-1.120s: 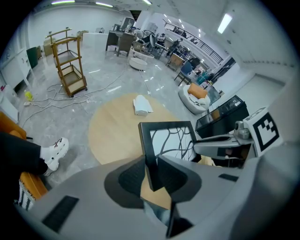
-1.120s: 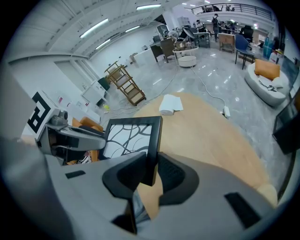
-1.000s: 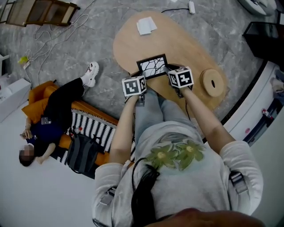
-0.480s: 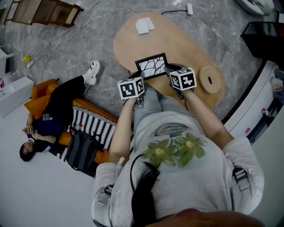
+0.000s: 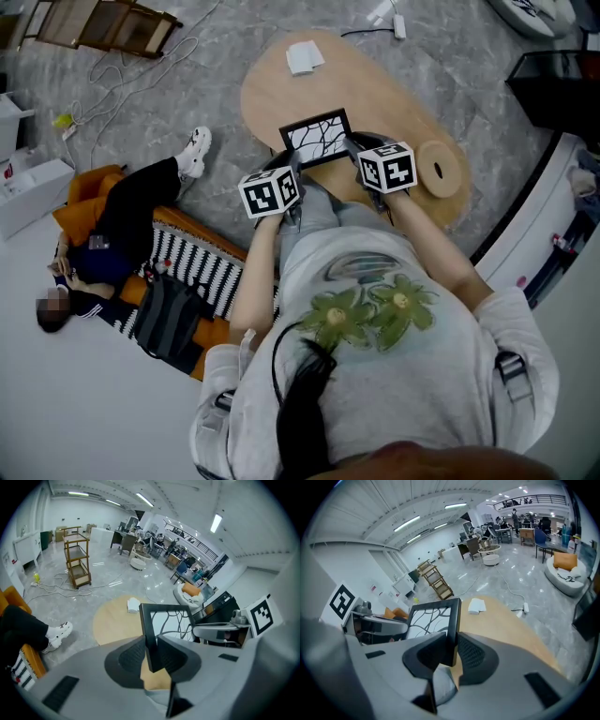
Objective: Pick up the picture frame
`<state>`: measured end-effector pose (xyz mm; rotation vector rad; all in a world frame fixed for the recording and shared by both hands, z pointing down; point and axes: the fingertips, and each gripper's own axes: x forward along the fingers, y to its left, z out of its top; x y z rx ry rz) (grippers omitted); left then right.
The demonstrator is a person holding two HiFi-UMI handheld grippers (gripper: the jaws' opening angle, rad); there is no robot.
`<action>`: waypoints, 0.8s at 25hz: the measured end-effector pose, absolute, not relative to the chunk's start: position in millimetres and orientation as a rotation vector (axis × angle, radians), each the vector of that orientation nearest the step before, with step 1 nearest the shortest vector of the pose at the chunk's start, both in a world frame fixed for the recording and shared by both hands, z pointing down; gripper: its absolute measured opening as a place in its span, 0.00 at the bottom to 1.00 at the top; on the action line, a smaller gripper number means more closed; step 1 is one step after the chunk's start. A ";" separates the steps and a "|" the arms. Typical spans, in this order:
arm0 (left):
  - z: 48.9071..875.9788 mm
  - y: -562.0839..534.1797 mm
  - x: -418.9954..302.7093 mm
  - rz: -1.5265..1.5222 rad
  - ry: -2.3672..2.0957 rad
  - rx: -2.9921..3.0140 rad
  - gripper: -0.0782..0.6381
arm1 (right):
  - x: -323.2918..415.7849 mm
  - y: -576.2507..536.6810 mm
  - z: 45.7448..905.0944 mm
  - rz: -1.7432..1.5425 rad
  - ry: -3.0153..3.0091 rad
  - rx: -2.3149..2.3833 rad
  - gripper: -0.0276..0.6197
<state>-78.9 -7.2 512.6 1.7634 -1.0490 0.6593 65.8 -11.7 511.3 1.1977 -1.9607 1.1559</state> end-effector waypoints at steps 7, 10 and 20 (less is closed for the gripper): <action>477.6 1.2 -72.9 0.611 -1.080 1.816 0.23 | 72.0 -5.5 478.1 1.117 -2.024 1.217 0.18; 465.7 5.7 -70.1 0.606 -1.089 1.840 0.23 | 74.7 -0.6 467.2 1.112 -2.041 1.233 0.17; 435.4 15.5 -66.4 0.573 -1.135 1.908 0.23 | 78.5 9.9 437.4 1.064 -2.097 1.266 0.17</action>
